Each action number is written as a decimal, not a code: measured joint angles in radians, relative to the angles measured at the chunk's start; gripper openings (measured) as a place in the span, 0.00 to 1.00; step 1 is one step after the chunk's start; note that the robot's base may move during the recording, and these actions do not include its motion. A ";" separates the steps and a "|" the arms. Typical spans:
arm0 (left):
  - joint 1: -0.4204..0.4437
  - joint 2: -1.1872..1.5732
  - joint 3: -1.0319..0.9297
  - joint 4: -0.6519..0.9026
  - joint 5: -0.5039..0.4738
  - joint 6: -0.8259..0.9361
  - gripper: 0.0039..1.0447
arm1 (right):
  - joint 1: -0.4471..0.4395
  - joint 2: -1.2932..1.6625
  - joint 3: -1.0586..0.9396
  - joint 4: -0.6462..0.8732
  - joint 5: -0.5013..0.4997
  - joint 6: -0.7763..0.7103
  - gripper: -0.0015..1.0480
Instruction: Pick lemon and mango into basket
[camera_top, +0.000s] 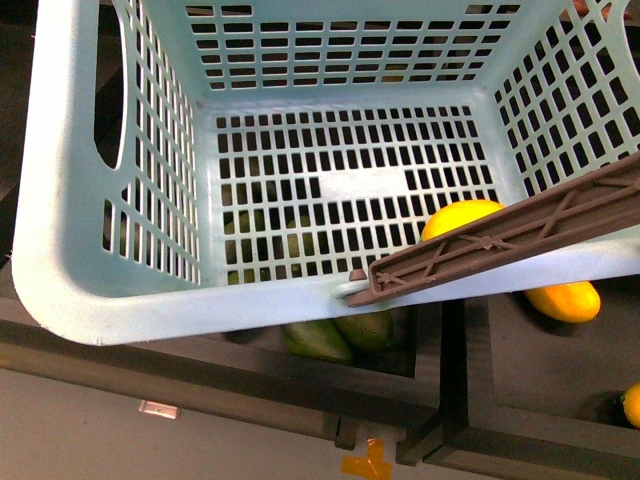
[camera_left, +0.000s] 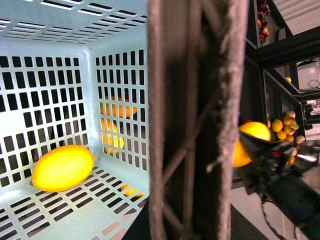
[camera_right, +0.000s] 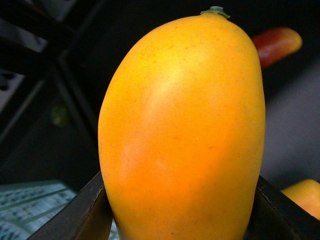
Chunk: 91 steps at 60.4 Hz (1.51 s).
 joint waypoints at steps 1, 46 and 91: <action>0.000 0.000 0.000 0.000 0.000 0.000 0.04 | 0.022 -0.022 0.006 -0.006 0.009 0.000 0.57; 0.000 0.000 0.000 0.000 -0.001 0.000 0.04 | 0.619 0.162 0.082 0.095 0.399 -0.167 0.67; 0.000 0.003 0.000 0.000 0.003 -0.002 0.04 | 0.408 -0.340 -0.542 0.764 0.137 -0.650 0.12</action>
